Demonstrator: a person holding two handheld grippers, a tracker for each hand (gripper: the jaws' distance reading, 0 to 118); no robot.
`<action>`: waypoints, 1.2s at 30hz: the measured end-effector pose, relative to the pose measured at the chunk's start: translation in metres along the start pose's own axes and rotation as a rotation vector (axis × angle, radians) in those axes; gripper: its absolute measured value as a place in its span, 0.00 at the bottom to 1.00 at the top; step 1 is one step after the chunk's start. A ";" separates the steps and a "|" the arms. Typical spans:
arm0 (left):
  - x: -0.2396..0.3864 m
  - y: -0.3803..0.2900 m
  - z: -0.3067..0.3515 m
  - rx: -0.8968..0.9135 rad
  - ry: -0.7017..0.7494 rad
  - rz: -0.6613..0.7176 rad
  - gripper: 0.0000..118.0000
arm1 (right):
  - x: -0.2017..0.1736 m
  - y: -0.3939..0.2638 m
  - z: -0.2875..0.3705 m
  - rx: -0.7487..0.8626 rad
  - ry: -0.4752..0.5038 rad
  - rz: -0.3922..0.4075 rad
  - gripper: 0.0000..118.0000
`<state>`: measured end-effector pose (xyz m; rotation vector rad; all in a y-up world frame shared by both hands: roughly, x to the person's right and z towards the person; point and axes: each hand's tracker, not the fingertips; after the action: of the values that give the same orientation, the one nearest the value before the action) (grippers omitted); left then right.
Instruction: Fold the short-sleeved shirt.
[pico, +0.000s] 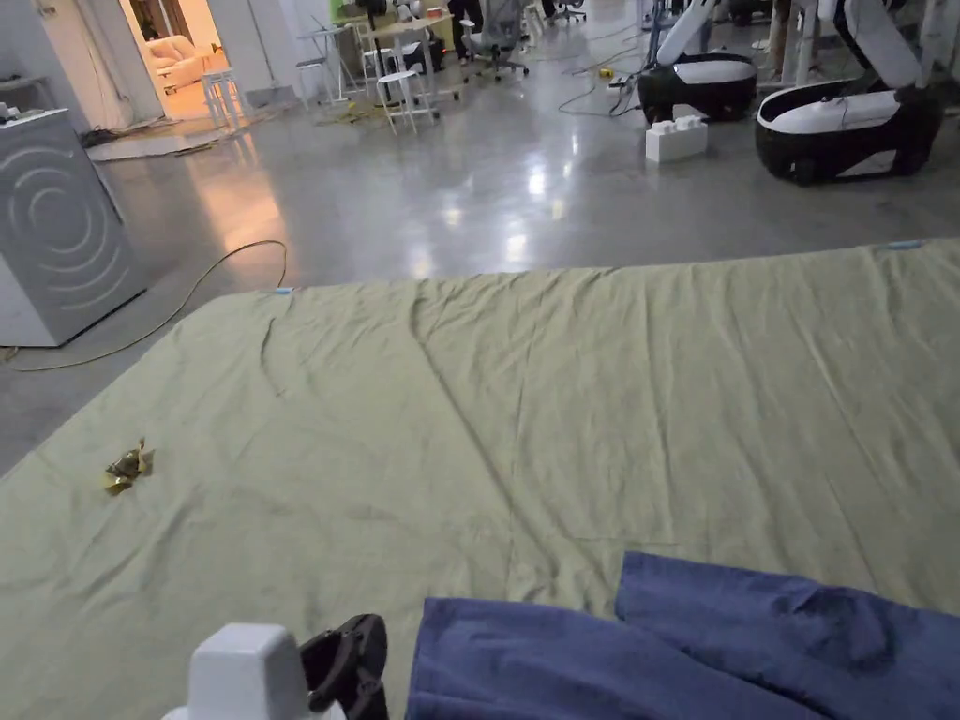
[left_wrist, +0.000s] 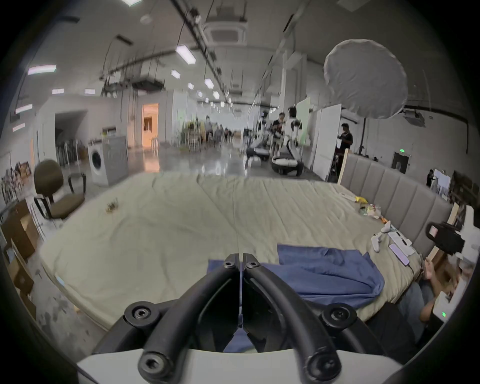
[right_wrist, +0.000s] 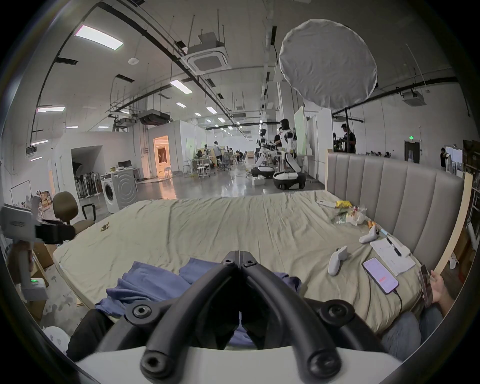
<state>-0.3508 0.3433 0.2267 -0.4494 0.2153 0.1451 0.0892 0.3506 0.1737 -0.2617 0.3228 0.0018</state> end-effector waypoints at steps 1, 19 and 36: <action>-0.004 -0.002 -0.020 -0.038 -0.018 0.025 0.05 | 0.002 -0.003 -0.002 -0.014 -0.004 -0.009 0.00; -0.035 -0.060 -0.284 -0.487 0.087 -0.050 0.49 | 0.039 -0.044 -0.030 -0.233 -0.120 -0.078 0.00; -0.004 -0.044 -0.320 -0.735 0.089 -0.226 0.10 | 0.065 -0.018 -0.285 -0.597 0.153 0.223 0.78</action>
<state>-0.4024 0.1612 -0.0356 -1.2080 0.1922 -0.0249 0.0628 0.2576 -0.1028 -0.8192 0.4996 0.3028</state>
